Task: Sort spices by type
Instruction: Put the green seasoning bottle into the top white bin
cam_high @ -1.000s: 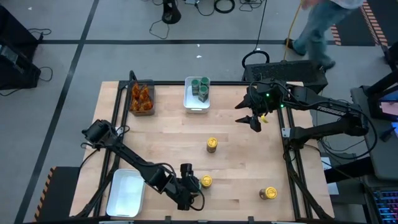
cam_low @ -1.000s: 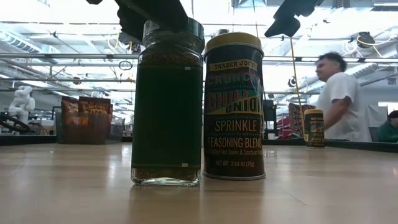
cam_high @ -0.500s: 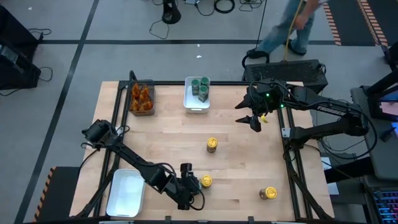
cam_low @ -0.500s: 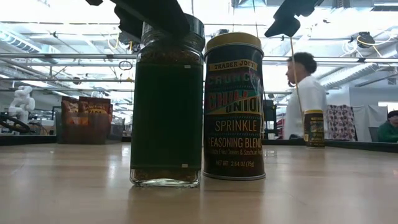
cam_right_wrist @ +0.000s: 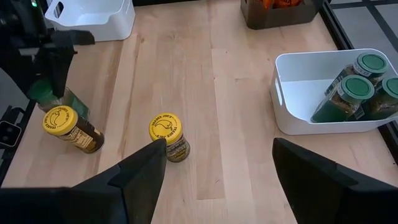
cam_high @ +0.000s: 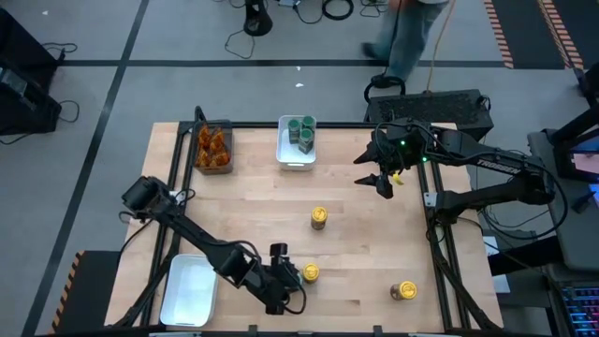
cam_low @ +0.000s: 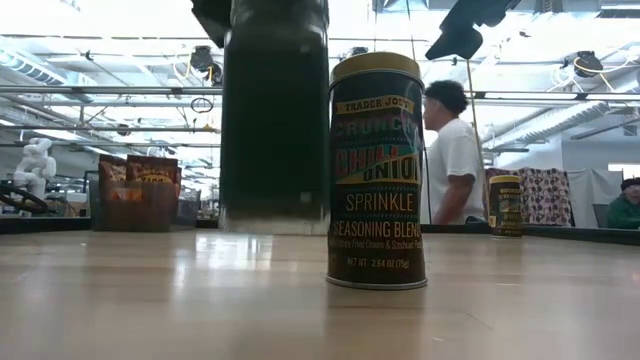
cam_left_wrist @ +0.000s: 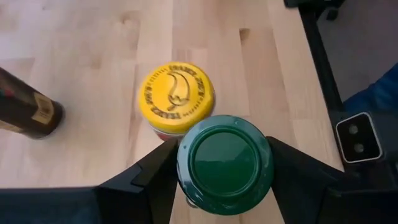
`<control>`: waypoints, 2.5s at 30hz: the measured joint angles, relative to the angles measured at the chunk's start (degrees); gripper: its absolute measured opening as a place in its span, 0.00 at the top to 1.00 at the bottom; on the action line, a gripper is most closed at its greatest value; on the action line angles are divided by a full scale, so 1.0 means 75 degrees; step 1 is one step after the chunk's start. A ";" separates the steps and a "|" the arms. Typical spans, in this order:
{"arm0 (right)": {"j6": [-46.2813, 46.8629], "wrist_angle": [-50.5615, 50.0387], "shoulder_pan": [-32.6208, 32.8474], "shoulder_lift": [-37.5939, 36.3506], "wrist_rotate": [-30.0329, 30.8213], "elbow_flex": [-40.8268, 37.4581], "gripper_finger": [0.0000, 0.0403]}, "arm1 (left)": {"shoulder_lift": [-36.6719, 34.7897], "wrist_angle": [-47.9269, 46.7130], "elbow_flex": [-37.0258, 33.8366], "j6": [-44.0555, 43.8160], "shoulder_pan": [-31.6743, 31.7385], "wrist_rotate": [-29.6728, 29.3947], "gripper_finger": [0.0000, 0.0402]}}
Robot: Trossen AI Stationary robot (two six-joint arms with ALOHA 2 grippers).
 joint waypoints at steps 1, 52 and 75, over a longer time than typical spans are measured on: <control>-0.0021 0.0003 0.0000 0.0000 0.0000 0.0000 0.32 | -0.0081 -0.0052 0.0000 0.0002 0.0023 -0.0001 0.46; 0.0326 0.2634 -0.2745 0.0722 -0.1039 -0.0003 0.32 | -0.1271 -0.0525 0.0000 0.6290 0.8780 0.3336 0.46; 0.0401 0.2710 -0.2763 0.0729 -0.0956 -0.0003 0.32 | -0.0169 -0.0063 0.0000 0.7072 0.9295 0.4029 0.46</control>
